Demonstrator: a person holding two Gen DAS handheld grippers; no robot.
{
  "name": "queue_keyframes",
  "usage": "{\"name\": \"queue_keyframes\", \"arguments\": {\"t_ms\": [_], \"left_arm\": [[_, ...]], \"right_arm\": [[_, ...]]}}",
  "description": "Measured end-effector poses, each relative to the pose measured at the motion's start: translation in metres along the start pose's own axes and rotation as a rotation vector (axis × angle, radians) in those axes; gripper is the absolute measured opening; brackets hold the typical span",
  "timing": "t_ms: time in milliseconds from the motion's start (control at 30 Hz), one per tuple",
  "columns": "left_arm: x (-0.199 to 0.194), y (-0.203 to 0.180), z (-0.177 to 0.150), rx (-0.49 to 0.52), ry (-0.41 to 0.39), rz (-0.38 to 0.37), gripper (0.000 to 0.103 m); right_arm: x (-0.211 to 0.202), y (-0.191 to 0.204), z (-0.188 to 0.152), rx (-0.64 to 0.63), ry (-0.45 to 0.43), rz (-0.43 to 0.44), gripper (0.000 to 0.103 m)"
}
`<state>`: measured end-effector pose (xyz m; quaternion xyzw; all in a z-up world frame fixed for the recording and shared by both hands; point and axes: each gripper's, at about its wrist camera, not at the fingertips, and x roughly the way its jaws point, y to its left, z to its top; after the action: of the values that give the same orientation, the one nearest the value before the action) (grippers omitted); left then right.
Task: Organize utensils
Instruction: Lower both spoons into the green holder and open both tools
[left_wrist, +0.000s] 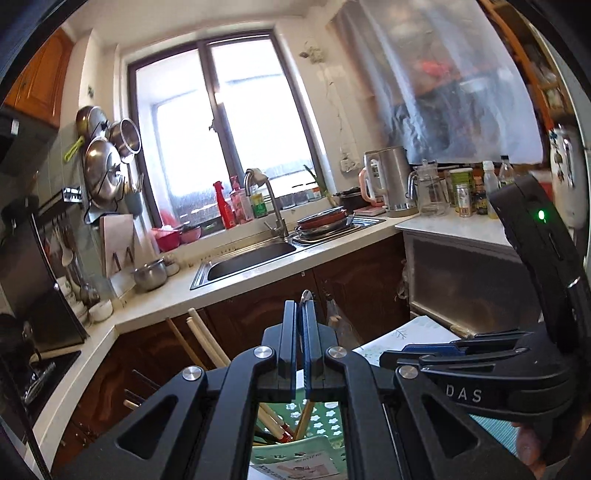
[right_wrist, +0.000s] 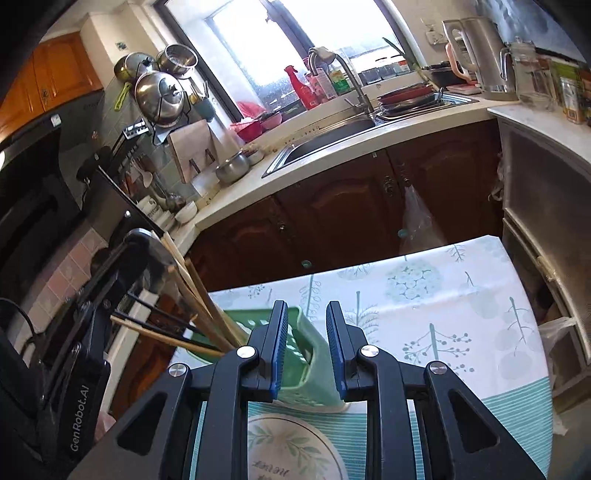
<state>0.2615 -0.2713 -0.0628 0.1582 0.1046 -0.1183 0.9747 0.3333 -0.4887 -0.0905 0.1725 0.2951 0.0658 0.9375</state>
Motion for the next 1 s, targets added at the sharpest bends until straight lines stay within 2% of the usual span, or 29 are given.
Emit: {"name": "queue_keyframes", "arguments": {"t_ms": [100, 300, 433, 633, 800, 1000], "left_arm": [[-0.001, -0.006, -0.008, 0.009, -0.029, 0.024, 0.0], [0.005, 0.014, -0.013, -0.082, 0.003, 0.025, 0.001], [0.007, 0.026, -0.018, -0.108, 0.006, 0.038, 0.001], [0.007, 0.027, -0.019, -0.106, -0.019, 0.027, 0.001], [0.008, 0.017, -0.015, -0.104, -0.036, -0.011, 0.001], [0.023, 0.011, -0.023, -0.076, 0.022, 0.005, 0.003]], "right_arm": [[0.002, 0.006, -0.016, -0.038, 0.016, -0.008, 0.022], [0.01, 0.015, -0.04, -0.077, 0.038, -0.031, 0.022], [0.013, 0.016, -0.043, -0.072, 0.031, -0.024, 0.022], [0.015, 0.02, -0.043, -0.091, 0.021, -0.037, 0.022], [0.015, 0.02, -0.048, -0.095, 0.024, -0.038, 0.022], [0.017, 0.02, -0.052, -0.117, 0.03, -0.047, 0.022]]}}
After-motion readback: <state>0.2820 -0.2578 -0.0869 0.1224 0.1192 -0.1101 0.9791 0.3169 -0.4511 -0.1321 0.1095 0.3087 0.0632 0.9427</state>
